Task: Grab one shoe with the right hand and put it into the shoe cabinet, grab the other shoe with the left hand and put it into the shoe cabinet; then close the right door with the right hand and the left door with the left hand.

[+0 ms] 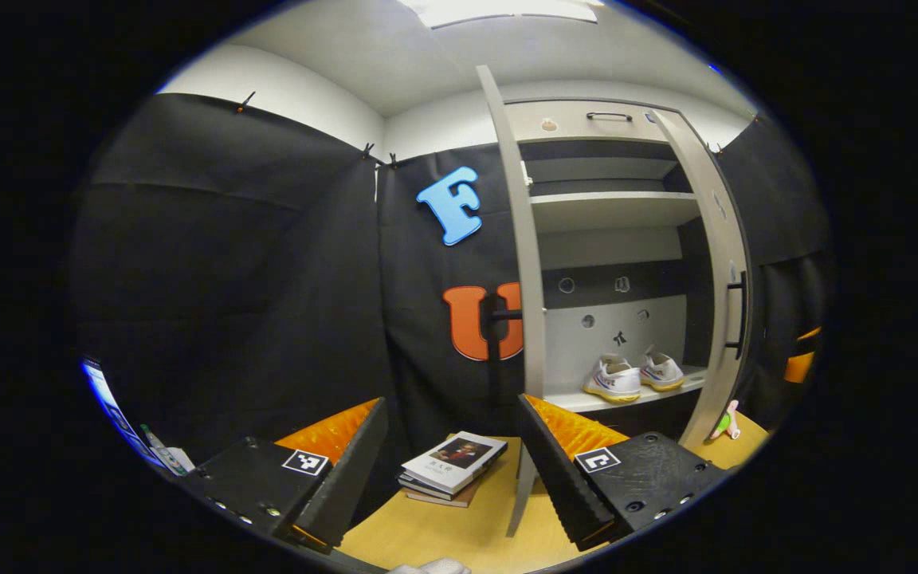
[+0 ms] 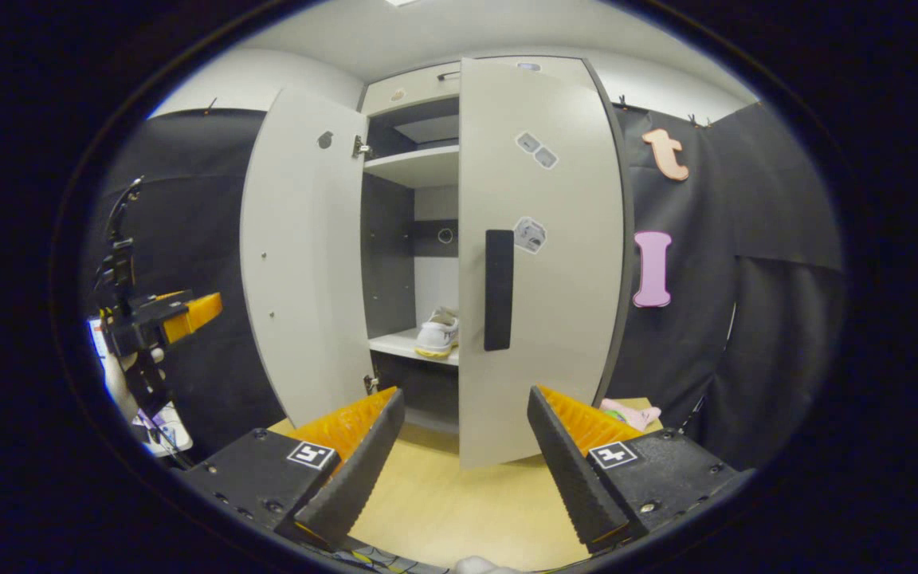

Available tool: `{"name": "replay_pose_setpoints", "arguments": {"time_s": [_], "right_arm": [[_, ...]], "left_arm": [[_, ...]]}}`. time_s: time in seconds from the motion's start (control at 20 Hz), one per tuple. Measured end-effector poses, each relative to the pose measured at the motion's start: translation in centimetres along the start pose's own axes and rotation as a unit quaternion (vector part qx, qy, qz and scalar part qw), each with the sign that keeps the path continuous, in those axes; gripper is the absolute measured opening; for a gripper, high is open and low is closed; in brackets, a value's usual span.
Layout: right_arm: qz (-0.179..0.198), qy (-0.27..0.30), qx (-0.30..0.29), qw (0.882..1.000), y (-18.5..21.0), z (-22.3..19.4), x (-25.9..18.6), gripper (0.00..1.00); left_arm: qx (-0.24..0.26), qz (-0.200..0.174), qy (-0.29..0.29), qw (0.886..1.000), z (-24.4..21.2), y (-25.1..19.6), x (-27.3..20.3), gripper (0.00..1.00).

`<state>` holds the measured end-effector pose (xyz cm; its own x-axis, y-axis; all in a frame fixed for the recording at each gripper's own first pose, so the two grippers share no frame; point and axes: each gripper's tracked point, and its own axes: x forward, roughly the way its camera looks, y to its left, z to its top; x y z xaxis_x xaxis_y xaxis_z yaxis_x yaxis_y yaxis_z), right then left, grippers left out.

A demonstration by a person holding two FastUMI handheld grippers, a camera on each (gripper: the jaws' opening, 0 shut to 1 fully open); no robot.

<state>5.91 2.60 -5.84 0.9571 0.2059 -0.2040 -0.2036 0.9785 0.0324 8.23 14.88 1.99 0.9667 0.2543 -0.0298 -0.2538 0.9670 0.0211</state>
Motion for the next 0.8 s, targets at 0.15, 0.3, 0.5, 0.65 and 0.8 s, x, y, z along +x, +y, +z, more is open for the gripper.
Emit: {"name": "replay_pose_setpoints", "arguments": {"time_s": [0.15,0.3,0.5,0.65,0.8], "right_arm": [[-0.004,0.006,0.002,1.000,1.2,-0.9,-1.2,1.00],[-0.015,0.007,0.006,1.000,1.9,-1.5,-2.4,1.00],[-0.019,0.015,0.012,1.000,2.7,-2.3,-3.4,1.00],[-0.023,0.013,0.012,1.000,2.4,-2.4,-4.0,1.00],[-0.026,0.007,0.015,1.000,2.1,-2.0,-4.1,1.00]], "left_arm": [[0.009,0.011,-0.003,1.000,0.0,2.0,3.2,0.96],[0.010,0.009,-0.007,1.000,0.5,2.7,5.8,0.96],[0.018,-0.002,-0.009,1.000,0.5,1.6,8.0,0.96],[0.022,0.002,-0.020,1.000,0.8,1.4,8.0,0.92],[0.003,-0.001,-0.013,1.000,0.6,0.6,7.9,0.90]]}}
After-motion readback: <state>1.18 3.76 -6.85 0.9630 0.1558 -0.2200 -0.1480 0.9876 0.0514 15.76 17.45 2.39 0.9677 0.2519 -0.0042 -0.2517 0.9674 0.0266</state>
